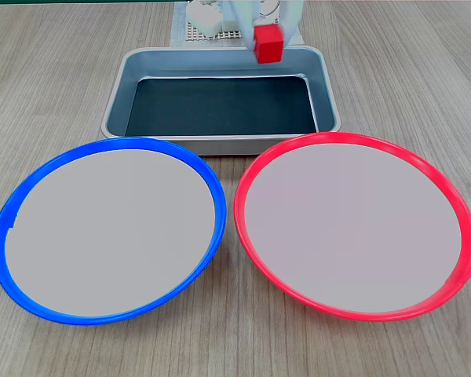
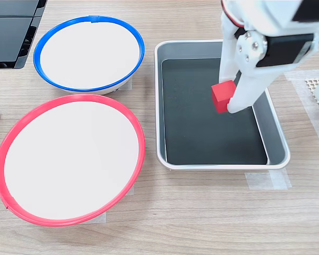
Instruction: Move a red block from tray to red dish
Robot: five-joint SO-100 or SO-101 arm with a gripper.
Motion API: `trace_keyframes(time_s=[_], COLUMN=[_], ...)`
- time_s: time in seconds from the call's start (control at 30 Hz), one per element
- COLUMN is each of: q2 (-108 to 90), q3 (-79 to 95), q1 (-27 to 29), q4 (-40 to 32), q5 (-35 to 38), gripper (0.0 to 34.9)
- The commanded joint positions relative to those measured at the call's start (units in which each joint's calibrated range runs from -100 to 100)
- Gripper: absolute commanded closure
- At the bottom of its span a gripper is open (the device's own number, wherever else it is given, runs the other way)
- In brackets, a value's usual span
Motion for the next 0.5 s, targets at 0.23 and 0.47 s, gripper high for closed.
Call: trace_keyframes(time_s=[0.23, 0.47], q2=[25.02, 38.75], q3=[-30.52, -30.8], q1=[-4.71, -3.4], q4=[-16.61, -33.61], q5=[-28.77, -27.5], gripper=[34.8, 33.0])
